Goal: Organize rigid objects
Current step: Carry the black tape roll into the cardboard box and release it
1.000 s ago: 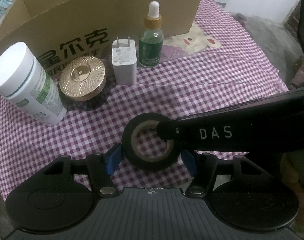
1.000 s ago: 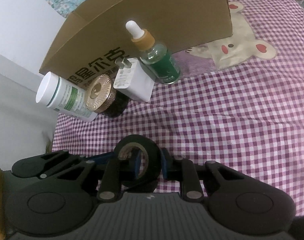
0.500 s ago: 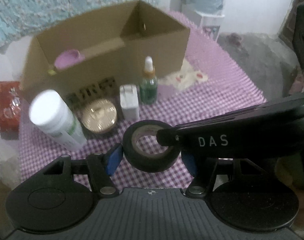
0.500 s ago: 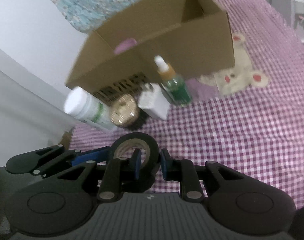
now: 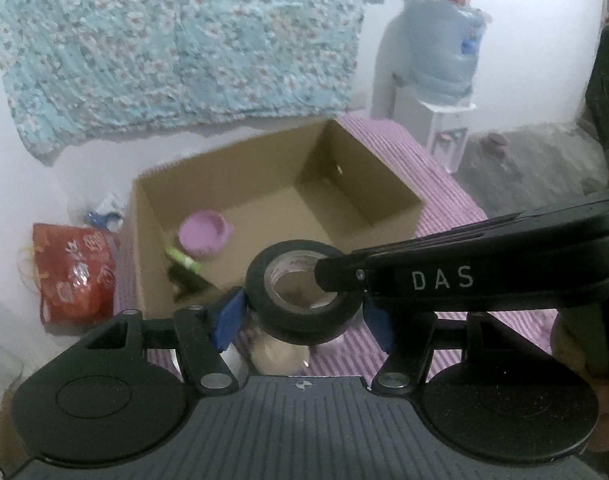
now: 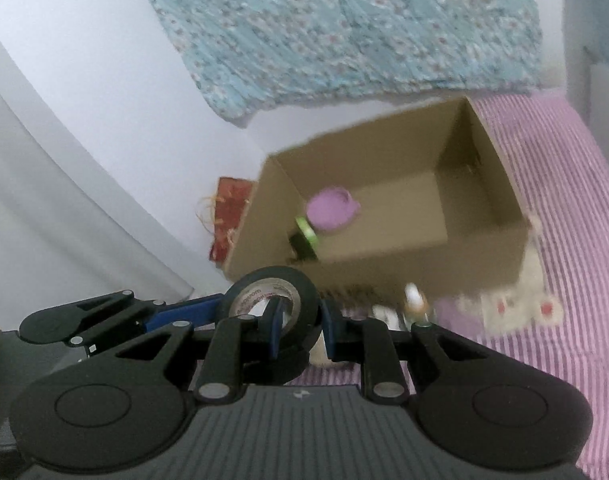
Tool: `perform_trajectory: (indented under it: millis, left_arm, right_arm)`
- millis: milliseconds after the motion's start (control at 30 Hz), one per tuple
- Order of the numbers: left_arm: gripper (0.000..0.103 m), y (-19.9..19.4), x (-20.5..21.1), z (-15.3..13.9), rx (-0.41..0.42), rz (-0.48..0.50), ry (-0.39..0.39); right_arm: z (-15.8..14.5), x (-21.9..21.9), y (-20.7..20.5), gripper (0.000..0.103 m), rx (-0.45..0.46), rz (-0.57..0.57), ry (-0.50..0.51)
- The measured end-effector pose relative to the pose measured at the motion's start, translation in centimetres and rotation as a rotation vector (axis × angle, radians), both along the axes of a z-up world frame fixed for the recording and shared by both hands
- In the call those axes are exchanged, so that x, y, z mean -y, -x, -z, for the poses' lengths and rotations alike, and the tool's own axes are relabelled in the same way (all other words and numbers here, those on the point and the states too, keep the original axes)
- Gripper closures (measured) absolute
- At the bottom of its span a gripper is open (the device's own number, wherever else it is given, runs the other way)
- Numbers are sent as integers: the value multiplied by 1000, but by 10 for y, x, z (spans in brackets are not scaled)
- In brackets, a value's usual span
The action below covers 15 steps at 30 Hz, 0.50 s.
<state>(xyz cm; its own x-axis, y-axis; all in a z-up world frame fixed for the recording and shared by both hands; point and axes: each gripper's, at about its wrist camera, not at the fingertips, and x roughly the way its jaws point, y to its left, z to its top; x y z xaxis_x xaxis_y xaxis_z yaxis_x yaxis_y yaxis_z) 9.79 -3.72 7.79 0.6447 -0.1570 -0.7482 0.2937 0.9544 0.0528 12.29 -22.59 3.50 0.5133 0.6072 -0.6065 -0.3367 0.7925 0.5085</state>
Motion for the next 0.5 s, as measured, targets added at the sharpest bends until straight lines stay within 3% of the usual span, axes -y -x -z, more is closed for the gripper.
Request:
perform_trajectory:
  millis: [200, 500]
  left_arm:
    - [39, -56, -8, -1, -43, 4, -30]
    - [39, -142, -25, 38, -260, -47, -29]
  right_arm:
    - [-3, -20, -67, 80, -53, -28, -7]
    - [41, -51, -161, 80, -205, -88, 67]
